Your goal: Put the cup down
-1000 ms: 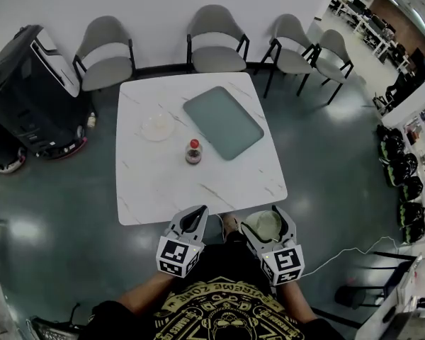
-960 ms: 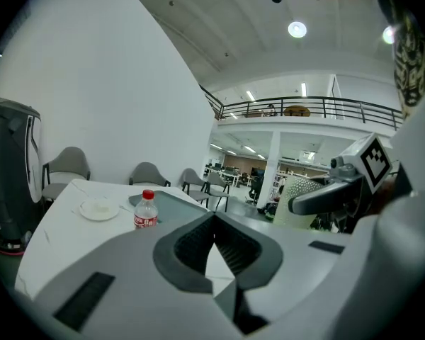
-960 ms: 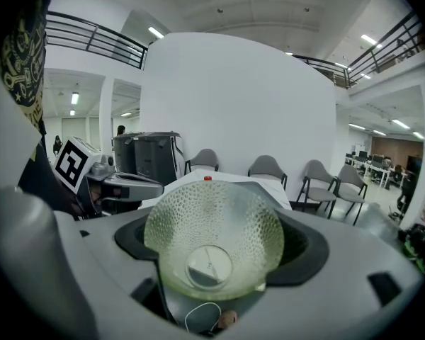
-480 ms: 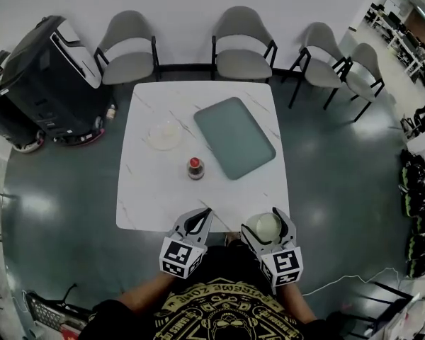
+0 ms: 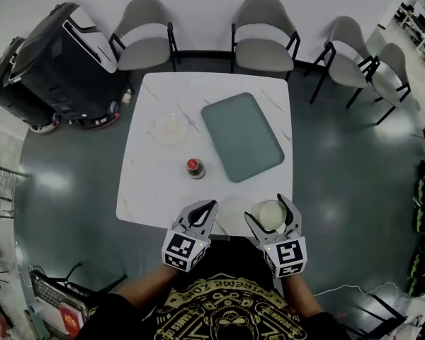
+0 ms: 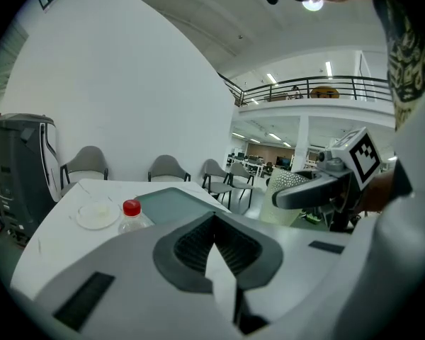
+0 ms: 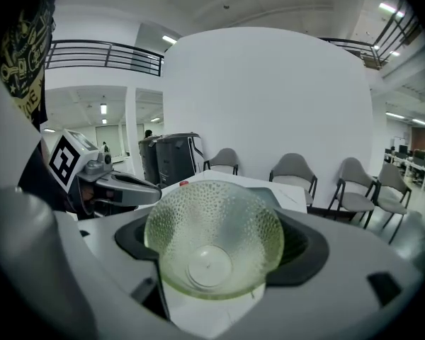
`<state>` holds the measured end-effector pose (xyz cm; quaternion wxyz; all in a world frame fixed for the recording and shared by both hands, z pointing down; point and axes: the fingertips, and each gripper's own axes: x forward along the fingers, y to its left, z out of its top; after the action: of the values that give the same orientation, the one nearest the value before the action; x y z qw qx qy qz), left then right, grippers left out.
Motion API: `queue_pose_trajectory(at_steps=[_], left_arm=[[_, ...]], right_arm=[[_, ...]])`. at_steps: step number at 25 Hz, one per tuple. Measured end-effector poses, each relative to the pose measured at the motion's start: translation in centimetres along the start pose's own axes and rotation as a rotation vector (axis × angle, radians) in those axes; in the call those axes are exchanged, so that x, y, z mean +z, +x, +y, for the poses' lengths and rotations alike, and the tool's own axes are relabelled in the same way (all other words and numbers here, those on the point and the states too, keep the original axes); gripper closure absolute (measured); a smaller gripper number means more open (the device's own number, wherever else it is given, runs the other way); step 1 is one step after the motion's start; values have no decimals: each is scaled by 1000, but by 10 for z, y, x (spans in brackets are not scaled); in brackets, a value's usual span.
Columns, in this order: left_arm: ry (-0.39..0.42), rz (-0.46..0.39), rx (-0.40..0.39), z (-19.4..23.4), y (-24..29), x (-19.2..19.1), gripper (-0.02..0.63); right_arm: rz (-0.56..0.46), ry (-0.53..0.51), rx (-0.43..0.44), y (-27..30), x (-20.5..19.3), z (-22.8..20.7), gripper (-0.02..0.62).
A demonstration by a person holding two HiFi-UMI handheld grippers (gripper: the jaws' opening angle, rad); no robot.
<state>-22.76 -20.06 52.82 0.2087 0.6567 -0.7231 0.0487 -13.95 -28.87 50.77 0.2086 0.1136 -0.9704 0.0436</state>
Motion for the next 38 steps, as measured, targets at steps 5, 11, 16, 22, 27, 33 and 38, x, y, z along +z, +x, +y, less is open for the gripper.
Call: queue_pose_trajectory(at_steps=[5, 11, 16, 22, 27, 33, 38], left_arm=[[-5, -2, 44, -1, 24, 11, 611], [-3, -14, 116, 3, 45, 27, 611], [16, -30, 159, 5, 63, 39, 611], [34, -27, 194, 10, 84, 41, 611], [20, -22, 228, 14, 99, 40, 611], [-6, 10, 275, 26, 108, 27, 611], [-37, 41, 307, 39, 113, 9, 611]], right_arm=[[-2, -52, 49, 19, 11, -27, 187], [-7, -87, 115, 47, 24, -53, 187], [-3, -102, 185, 75, 27, -57, 187], [5, -120, 209, 107, 24, -70, 187], [7, -136, 226, 129, 23, -80, 187], [40, -171, 229, 155, 8, -85, 187], [47, -181, 234, 180, -8, -85, 187]])
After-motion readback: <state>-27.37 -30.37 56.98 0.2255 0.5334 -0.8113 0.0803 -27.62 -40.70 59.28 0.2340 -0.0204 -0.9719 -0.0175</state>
